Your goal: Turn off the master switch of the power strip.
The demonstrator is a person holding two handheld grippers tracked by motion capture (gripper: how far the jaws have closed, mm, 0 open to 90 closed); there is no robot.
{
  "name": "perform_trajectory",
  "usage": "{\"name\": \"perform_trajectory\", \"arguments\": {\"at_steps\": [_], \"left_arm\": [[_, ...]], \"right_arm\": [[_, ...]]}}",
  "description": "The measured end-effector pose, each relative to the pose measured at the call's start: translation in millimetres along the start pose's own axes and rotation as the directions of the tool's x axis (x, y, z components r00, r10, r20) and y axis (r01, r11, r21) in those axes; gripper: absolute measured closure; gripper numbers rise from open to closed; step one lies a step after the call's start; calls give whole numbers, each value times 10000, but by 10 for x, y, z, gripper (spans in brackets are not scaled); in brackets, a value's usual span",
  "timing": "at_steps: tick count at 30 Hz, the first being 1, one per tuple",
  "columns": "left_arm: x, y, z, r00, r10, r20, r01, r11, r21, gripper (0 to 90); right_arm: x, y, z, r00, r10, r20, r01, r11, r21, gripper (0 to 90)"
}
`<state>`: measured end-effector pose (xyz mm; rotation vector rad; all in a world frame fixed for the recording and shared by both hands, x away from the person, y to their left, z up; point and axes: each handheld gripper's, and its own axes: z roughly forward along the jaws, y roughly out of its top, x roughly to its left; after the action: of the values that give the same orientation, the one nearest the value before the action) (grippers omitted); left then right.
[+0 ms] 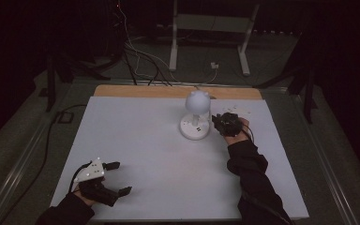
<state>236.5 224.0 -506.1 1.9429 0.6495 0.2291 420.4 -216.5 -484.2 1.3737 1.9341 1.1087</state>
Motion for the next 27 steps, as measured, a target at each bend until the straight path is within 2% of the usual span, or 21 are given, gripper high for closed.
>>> {"name": "perform_trajectory", "arguments": {"at_steps": [4,5,6,20,27], "left_arm": [[0,-2,3,10000,-33,12,33,10000,8,3],[0,-2,5,10000,-26,36,26,10000,20,3],[0,-2,6,10000,-28,35,28,10000,9,4],[0,-1,2,10000,-29,26,29,10000,9,3],[-1,-1,0,10000,10,30,-10,10000,23,3]], "right_arm": [[13,8,2,10000,-61,38,61,10000,21,819],[26,15,3,9998,-182,92,182,9998,5,879],[34,19,5,9997,-225,101,225,9997,41,900],[150,24,97,9976,-671,-169,677,9969,411,900],[183,-12,159,9983,-561,-151,567,9975,429,900]]}}
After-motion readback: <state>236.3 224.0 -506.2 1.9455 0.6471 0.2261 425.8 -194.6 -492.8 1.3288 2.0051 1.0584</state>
